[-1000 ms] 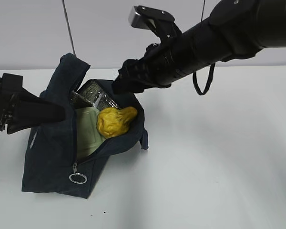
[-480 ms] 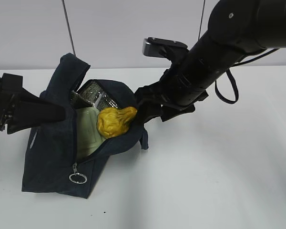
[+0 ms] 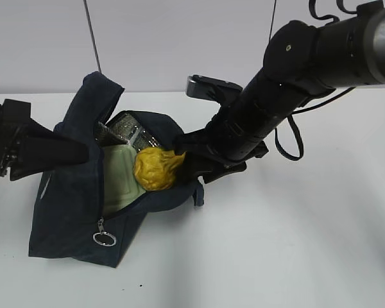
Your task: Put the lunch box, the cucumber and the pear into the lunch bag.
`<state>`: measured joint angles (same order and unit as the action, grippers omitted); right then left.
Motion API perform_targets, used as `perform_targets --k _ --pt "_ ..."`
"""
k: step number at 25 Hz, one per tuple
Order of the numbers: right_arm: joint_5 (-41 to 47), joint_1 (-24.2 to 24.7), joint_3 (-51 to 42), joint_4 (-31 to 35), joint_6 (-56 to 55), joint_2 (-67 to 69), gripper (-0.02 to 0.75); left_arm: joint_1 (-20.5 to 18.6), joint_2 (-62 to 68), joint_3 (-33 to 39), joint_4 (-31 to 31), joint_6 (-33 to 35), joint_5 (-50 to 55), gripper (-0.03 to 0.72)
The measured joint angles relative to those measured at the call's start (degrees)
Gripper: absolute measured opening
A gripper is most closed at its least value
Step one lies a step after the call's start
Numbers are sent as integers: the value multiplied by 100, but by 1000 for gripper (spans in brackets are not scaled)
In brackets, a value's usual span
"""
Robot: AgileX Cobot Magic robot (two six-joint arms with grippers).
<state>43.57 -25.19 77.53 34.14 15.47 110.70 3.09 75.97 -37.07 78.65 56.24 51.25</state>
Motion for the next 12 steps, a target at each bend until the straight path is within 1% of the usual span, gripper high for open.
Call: perform_targets --k 2,4,5,6,9,12 --pt "0 0 52 25 87 0 233 0 0 0 0 0 4 -19" --pt "0 0 121 39 162 0 115 0 0 0 0 0 4 -19" --pt "0 0 160 42 201 0 67 0 0 0 0 0 4 -19" --pt "12 0 207 42 215 0 34 0 0 0 0 0 4 -19" --pt "130 0 377 -6 262 0 13 0 0 0 12 0 -1 -19" --pt "407 0 648 -309 262 4 11 0 0 0 89 0 -8 -19"
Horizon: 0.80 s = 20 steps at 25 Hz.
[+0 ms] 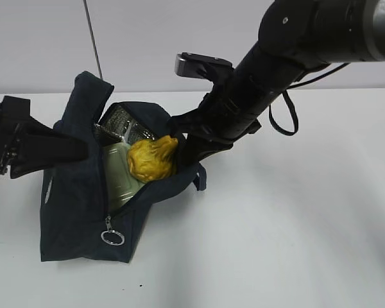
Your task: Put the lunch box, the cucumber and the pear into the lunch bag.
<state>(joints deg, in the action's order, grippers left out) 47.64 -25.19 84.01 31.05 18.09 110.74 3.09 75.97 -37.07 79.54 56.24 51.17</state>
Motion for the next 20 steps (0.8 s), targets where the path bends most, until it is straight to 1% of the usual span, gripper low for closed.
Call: perform_targets --k 3,5,10,12,15,18,20 --pt "266 0 225 -506 -206 -5 11 35 0 0 144 0 -22 -19" --pt "353 0 265 -948 -461 -123 11 178 6 -51 169 0 -118 -19" --pt "822 0 265 -2243 -1107 -709 10 819 337 -428 216 0 -316 -19" --pt "980 0 265 -2568 -1271 -951 9 1085 539 -625 229 0 -397 -19" --pt "1037 0 265 -2738 -1372 -1358 9 1321 864 -848 240 0 -424 -19" --pt "1037 0 265 -2727 -1386 -1541 9 1375 1119 -952 304 0 -418 -19" --pt "1103 0 265 -2565 -1243 -1528 9 1375 1235 -970 379 0 -448 -19"
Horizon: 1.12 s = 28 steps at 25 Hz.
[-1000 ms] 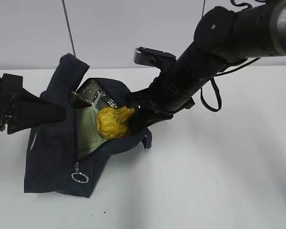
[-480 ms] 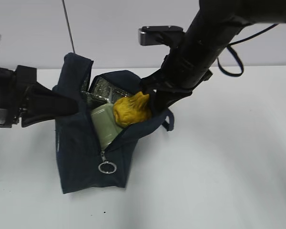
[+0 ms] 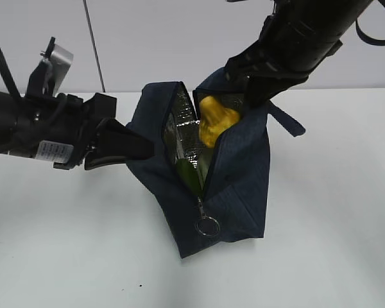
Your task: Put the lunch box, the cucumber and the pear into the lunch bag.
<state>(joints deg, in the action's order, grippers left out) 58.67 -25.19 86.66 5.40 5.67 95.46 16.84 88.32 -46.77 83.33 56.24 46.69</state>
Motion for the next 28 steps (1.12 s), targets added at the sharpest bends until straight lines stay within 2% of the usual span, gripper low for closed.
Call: perform_targets --k 5,11,14,21,28 --pt "161 0 0 225 230 40 9 0 76 1 140 0 -19 -19" --pt "265 0 0 -354 72 40 8 0 76 1 429 0 124 -19" --pt "343 0 0 -424 40 66 8 0 76 1 582 0 143 -19" --pt "428 0 16 -47 62 372 8 0 76 1 630 0 150 -19" --pt "215 0 16 -101 125 487 18 0 76 -12 541 0 125 -19"
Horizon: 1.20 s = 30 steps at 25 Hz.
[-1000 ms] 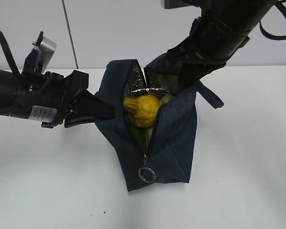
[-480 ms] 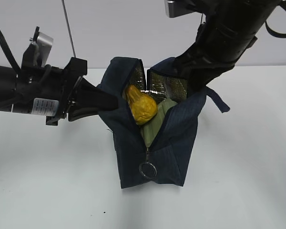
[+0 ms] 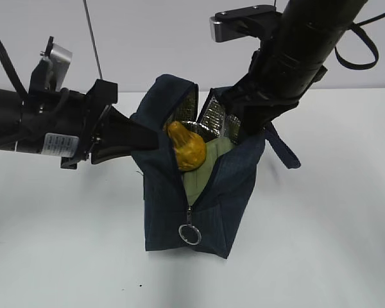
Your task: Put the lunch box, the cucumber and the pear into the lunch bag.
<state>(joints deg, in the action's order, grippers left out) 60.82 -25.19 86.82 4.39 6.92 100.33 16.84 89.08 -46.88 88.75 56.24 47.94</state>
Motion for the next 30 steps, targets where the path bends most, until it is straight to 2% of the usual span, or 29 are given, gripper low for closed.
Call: perform_targets --k 7,11,15,20,22,25,30 --pt "-150 0 0 -171 0 0 33 0 226 -39 -90 0 83 -19" --pt "-225 0 0 -171 0 9 82 6 386 -46 -90 0 100 -19" --pt "-421 0 0 -171 0 9 202 6 393 -46 -95 0 -6 -19" --pt "-596 0 0 -193 2 9 452 6 393 -46 -103 0 -36 -17" --pt "-596 0 0 -208 2 9 509 6 393 -46 -109 0 -42 -16" --pt "-596 0 0 -206 12 -1 528 6 393 -46 -114 0 -46 -16" --pt "-512 0 0 -206 12 -349 505 6 393 -46 -114 2 -52 -16"
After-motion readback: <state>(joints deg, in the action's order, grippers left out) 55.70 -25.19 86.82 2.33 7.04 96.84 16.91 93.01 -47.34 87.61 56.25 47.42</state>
